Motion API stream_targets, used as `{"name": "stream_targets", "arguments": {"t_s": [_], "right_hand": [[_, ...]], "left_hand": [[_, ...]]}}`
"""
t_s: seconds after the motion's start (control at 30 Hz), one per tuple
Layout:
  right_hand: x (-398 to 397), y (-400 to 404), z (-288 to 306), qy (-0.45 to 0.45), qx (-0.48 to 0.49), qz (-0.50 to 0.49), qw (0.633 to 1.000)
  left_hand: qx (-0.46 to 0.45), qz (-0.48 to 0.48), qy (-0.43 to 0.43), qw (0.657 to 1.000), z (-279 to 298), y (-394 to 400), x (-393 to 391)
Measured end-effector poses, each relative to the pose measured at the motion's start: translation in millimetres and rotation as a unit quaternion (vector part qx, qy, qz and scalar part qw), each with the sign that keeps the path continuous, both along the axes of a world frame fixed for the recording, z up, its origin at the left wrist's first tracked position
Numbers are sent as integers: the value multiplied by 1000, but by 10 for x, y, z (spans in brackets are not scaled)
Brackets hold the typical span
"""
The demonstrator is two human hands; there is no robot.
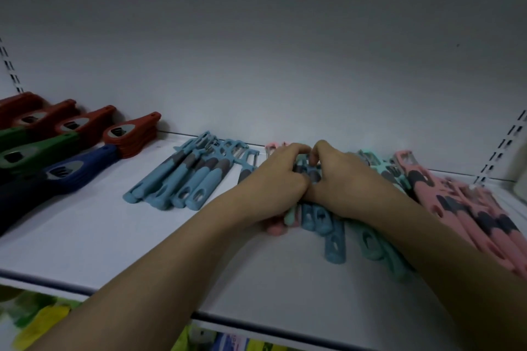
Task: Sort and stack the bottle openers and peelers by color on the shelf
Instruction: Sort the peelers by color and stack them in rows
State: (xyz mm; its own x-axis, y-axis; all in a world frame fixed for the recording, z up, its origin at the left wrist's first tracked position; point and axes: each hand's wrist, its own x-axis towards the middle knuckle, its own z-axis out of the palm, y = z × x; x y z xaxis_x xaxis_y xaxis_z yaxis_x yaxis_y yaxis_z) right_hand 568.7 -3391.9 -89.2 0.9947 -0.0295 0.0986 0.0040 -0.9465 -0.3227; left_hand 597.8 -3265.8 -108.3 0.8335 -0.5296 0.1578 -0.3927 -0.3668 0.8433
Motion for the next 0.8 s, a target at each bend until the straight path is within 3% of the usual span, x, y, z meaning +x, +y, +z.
{"name": "stream_targets", "arguments": {"t_s": [0.17, 0.3, 0.6, 0.7, 0.8], "right_hand": [[71, 37, 40, 57, 44, -24, 997], [49, -139, 131, 82, 198, -28, 976], [-99, -608, 534, 41, 287, -51, 956], [-146, -564, 557, -5, 323, -29, 946], [-140, -432, 484, -51, 394, 4, 918]], "left_hand": [[-55, 31, 115, 991, -9, 27, 10], [-52, 29, 90, 994, -12, 25, 39], [18, 19, 54, 998, 13, 32, -9], [-19, -8, 66, 998, 20, 33, -26], [-81, 33, 27, 996, 63, 91, 72]]}}
